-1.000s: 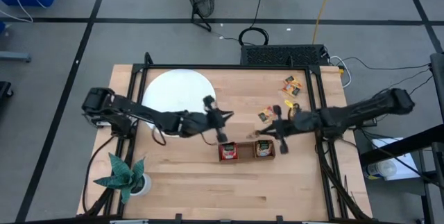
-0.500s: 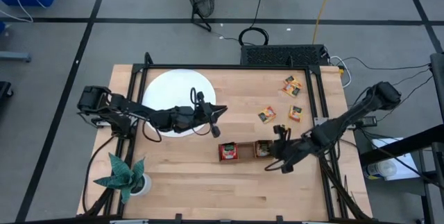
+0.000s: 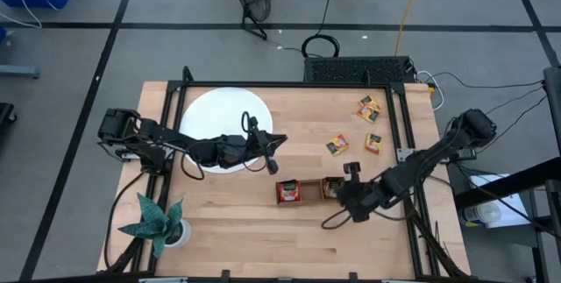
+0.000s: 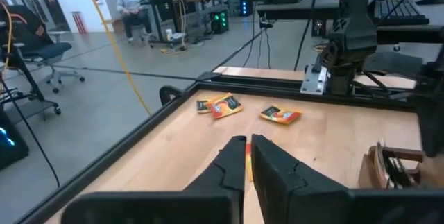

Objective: Pick & Place Tea
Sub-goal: Put the brown tea bag into the right section of the wooden organizer

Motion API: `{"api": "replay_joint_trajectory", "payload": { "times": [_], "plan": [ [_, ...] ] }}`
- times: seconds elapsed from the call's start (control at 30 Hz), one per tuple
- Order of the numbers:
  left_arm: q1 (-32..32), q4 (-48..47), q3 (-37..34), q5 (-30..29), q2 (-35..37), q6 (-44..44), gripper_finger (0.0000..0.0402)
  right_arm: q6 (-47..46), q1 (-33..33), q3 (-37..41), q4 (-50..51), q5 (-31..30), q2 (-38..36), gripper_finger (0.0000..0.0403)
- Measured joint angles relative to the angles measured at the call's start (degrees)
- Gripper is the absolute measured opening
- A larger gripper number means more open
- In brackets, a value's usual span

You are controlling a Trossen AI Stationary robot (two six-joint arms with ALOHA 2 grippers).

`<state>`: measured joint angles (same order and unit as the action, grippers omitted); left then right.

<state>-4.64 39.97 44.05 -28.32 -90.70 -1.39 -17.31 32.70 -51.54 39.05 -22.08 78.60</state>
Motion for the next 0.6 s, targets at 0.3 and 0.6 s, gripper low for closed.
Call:
{"api": "replay_joint_trajectory", "payload": {
  "times": [0.3, 0.6],
  "plan": [
    [0.0, 0.0, 0.0, 0.0, 0.0, 0.0, 0.0009, 4.2, -0.2, -6.0, 4.7, 2.6, 3.9, 0.0000],
    [0.0, 0.0, 0.0, -0.1, 0.0, 0.0, 0.0024, 5.8, -2.6, -6.0, 4.1, 7.1, 8.5, 0.0000]
  ]
}}
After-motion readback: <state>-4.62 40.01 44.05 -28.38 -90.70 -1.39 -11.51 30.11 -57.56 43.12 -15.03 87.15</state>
